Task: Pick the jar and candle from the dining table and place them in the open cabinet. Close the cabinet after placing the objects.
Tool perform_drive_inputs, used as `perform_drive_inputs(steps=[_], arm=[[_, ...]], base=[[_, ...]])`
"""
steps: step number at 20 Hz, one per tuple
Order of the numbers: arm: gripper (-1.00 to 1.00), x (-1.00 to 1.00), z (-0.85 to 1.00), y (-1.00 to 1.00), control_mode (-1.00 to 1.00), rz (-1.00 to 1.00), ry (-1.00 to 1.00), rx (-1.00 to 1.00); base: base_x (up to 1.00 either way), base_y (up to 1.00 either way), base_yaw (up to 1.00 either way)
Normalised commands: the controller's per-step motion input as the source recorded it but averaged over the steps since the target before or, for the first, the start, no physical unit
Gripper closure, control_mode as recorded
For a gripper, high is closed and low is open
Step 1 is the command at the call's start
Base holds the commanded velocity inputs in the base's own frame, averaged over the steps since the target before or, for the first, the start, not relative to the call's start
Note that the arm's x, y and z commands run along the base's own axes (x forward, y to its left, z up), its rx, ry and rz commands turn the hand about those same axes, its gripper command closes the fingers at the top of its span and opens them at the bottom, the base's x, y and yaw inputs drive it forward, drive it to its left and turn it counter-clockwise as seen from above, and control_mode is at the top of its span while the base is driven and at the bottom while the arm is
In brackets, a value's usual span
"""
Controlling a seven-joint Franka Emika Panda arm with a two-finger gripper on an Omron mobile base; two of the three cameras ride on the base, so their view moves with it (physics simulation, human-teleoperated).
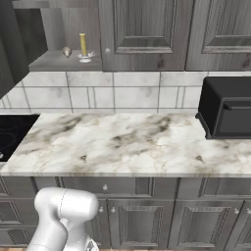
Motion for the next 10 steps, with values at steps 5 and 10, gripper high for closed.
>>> perform_drive_inputs(steps=[5, 10], arm=[[-1.00, 0.00, 0.11, 0.38, -1.00, -0.01, -0.14, -0.15], [-1.00, 0.04, 0.13, 0.33, -1.00, -0.05, -0.11, -0.13]], base=[[0.00, 0.00, 0.00], [0.00, 0.00, 0.00]])
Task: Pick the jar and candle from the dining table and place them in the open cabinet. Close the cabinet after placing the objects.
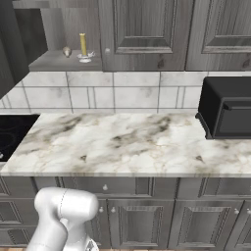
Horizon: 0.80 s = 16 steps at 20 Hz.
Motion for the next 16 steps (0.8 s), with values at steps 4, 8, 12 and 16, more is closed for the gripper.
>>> perform_drive_inputs(steps=[4, 8, 12, 16], arm=[[-1.00, 0.21, 0.05, 0.21, -1.00, -0.03, -0.06, -0.11], [-1.00, 0.34, 0.01, 0.14, -1.00, -0.03, -0.03, -0.07], [-1.00, 0.38, 0.00, 0.27, -1.00, -0.01, 0.00, 0.00], [-1.00, 0.40, 0.00, 0.38, -1.00, -0.01, 0.00, -0.01]], base=[[0.00, 0.00, 0.00], [0.00, 0.00, 0.00], [0.00, 0.00, 0.00], [0.00, 0.00, 0.00]])
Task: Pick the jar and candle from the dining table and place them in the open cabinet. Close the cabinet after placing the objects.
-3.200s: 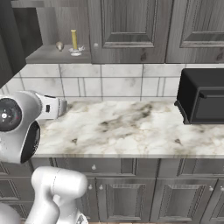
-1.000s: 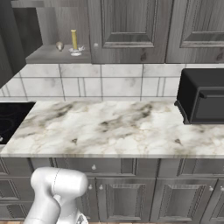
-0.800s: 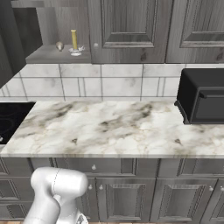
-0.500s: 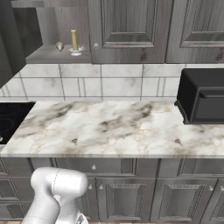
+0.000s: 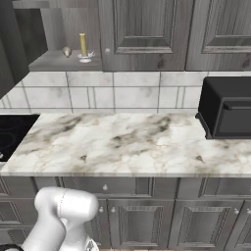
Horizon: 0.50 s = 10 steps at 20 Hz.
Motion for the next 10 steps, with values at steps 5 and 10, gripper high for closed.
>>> perform_drive_inputs(steps=[5, 10], arm=[[-1.00, 0.45, 0.00, 0.40, -1.00, 0.00, 0.00, -0.01], [-1.00, 0.57, 0.00, 0.28, -1.00, -0.01, 0.00, 0.00]], base=[[0.00, 0.00, 0.00], [0.00, 0.00, 0.00]])
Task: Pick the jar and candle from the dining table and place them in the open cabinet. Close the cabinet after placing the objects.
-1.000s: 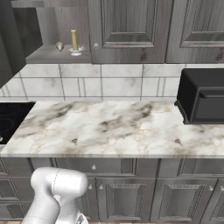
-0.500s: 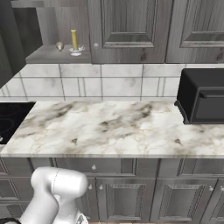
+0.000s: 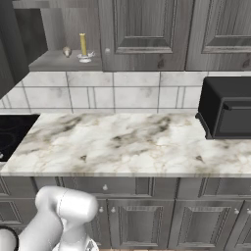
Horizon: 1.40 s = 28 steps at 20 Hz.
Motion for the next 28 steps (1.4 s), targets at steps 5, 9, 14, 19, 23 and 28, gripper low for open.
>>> perform_drive_inputs(steps=[5, 9, 14, 19, 23, 28], arm=[[-1.00, 0.62, -0.02, 0.20, -1.00, -0.02, 0.00, 0.00], [-1.00, 0.46, 0.00, 0.06, -1.00, -0.04, 0.00, 0.00], [-1.00, 0.19, 0.00, -0.02, -1.00, -0.04, 0.00, 0.00], [-1.00, 0.11, 0.00, -0.14, -1.00, -0.05, 0.00, 0.00], [-1.00, 0.04, 0.00, -0.32, -1.00, -0.05, -0.02, 0.00], [-1.00, 0.06, 0.00, -0.48, -1.00, -0.03, -0.02, 0.00]], base=[[0.00, 0.00, 0.00], [0.00, 0.00, 0.00], [0.00, 0.00, 0.00], [0.00, 0.00, 0.00], [0.00, 0.00, 0.00], [0.00, 0.00, 0.00]])
